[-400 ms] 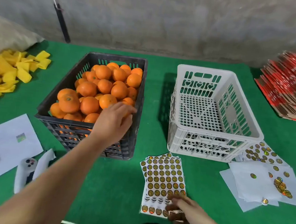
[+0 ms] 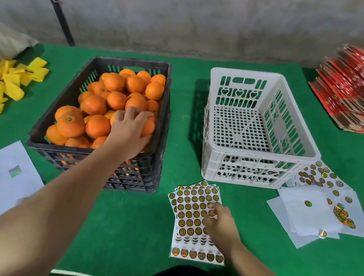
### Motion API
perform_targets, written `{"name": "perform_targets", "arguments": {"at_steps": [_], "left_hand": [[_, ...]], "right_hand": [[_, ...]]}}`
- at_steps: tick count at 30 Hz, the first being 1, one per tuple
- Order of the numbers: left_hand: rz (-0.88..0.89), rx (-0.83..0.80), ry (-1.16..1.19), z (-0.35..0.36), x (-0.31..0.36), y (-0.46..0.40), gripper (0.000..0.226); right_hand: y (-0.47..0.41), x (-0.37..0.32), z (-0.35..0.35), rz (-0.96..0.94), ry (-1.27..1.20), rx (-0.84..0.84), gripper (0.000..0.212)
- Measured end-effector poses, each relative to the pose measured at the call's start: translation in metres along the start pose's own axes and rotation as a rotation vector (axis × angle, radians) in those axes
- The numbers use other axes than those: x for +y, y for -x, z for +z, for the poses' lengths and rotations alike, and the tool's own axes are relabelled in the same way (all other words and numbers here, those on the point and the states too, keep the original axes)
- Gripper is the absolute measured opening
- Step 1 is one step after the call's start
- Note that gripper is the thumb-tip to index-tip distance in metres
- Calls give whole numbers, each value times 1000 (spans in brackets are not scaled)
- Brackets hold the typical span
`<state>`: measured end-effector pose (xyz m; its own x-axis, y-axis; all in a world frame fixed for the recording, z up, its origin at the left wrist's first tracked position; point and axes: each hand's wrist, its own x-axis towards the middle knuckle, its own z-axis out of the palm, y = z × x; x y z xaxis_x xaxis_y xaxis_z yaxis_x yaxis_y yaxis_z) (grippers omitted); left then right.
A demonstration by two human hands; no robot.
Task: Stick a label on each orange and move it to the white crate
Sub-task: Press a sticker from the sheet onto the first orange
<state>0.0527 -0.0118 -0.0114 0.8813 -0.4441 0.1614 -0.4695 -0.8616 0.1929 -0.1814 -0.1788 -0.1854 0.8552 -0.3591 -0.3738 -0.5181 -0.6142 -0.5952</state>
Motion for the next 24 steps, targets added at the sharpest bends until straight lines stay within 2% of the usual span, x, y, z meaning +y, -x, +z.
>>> {"name": "perform_targets", "arguments": {"at_steps": [1, 3, 5, 7, 9, 11, 14, 16, 19, 22, 24], "left_hand": [[-7, 70, 173, -4, 1, 14, 65], [43, 141, 437, -16, 10, 43, 63], [92, 126, 672, -20, 29, 78, 64], [45, 8, 938, -12, 51, 115, 64], [-94, -196, 1151, 7, 70, 143, 58], [-256, -359, 1253, 33, 81, 162, 61], [-502, -457, 1388, 67, 88, 178, 73], [-595, -471, 1433, 82, 91, 181, 77], [-642, -494, 1483, 89, 94, 174, 88], [-630, -556, 1556, 87, 99, 166, 99], [-611, -590, 1659, 86, 104, 162, 90]], "right_hand": [[-6, 39, -53, 79, 66, -18, 57], [-22, 50, -52, 231, 276, 8, 80], [-28, 48, -47, 246, 321, -31, 85], [-31, 55, -32, 203, 255, 43, 78], [-35, 63, -39, 229, 177, 90, 68], [-30, 62, -43, 234, 179, 135, 56], [-19, 64, -50, 143, 201, 248, 42], [-7, 63, -57, 44, 31, 275, 34], [15, 46, -77, 23, -362, 183, 22], [34, 29, -99, -26, -720, 63, 24], [44, 23, -113, -19, -889, -43, 28]]}}
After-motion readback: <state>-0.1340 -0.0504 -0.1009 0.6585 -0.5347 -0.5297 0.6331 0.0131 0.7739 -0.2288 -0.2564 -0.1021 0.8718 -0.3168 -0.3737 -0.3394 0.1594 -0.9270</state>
